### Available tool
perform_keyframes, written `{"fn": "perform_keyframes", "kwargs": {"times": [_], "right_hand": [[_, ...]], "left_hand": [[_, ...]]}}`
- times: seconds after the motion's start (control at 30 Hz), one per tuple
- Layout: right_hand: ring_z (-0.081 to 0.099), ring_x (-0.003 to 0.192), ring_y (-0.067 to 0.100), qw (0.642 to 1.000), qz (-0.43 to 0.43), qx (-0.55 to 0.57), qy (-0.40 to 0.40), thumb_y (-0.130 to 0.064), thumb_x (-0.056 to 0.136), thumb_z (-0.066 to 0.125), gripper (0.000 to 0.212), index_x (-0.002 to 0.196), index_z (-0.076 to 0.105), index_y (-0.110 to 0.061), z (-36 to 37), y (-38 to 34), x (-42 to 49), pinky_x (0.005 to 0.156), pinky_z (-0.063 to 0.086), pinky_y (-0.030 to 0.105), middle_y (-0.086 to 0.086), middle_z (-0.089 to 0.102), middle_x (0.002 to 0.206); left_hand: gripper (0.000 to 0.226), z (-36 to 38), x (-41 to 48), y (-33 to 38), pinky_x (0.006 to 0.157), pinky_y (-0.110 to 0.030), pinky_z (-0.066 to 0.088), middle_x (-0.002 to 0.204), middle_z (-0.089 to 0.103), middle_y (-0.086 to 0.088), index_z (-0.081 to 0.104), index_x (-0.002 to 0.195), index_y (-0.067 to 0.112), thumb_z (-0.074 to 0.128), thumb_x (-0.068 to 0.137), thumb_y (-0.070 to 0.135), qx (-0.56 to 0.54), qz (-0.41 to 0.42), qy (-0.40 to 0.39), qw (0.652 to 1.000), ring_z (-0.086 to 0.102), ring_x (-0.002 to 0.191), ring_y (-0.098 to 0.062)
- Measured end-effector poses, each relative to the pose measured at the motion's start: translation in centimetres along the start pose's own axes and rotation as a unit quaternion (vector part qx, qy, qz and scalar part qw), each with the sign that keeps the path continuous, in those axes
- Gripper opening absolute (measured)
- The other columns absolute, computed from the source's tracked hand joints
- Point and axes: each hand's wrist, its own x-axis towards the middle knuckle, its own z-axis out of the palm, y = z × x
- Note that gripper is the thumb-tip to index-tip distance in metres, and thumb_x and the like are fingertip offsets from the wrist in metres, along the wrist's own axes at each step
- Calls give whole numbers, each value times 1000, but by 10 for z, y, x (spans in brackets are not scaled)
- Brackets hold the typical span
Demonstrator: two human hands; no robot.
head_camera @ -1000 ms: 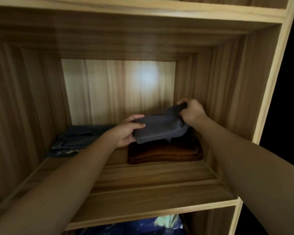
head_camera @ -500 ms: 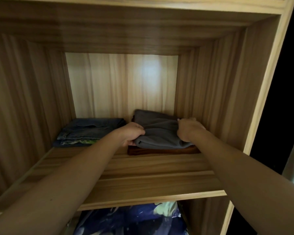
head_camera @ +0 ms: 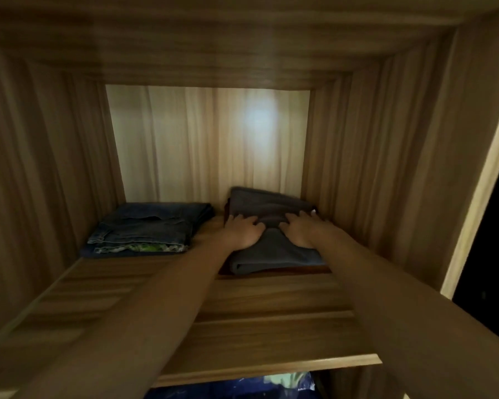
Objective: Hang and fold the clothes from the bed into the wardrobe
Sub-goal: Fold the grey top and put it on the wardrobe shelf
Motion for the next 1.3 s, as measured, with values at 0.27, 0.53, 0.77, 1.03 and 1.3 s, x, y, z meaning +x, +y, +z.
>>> {"fn": "perform_keyframes", "kwargs": {"times": [0.27, 0.53, 0.77, 1.03, 1.3], "right_hand": [[-2, 154, 40, 996, 26, 76, -29, -74, 96, 18, 75, 160, -1, -40, 12, 11, 42, 124, 5, 55, 6, -11, 169], [8, 153, 37, 996, -4, 71, 45, -70, 98, 16, 71, 161, 10, -37, 20, 14, 43, 123, 14, 53, 9, 4, 169], [-5, 156, 26, 998, -30, -1, 60, -77, 92, 1, 78, 160, -2, -38, 27, 19, -7, 123, -2, 49, 3, 0, 170], [4, 154, 34, 994, -103, 16, 23, -89, 82, 30, 92, 158, 1, -44, 36, 17, -104, 123, 10, 50, 5, 2, 169], [58, 102, 13, 978, -205, 8, 37, -75, 90, 41, 59, 127, 61, -34, 52, 24, -196, 87, 47, 31, -8, 64, 119]], "left_hand": [[65, 8, 19, -13, 122, -40, -2, 169, 5, -4, 13, 161, 27, 15, 104, 57, -9, -22, -34, 999, 1, 154, -28], [70, 17, 27, -19, 122, -39, 0, 169, 5, -2, 17, 161, 27, 23, 100, 62, -69, -45, -3, 997, 3, 154, -26], [83, 8, -26, -28, 120, -35, 17, 169, 8, -1, 15, 161, 28, 25, 94, 76, -76, -50, 1, 996, 16, 153, -25], [105, -15, -145, -44, 110, -26, 29, 162, 30, 9, 25, 158, 37, 51, 71, 90, -87, -7, -99, 991, 35, 144, -15], [67, -11, -259, -38, 105, -33, 43, 140, 58, 0, 57, 140, 23, 54, 90, 68, 0, -7, -72, 997, 56, 123, -19]]}}
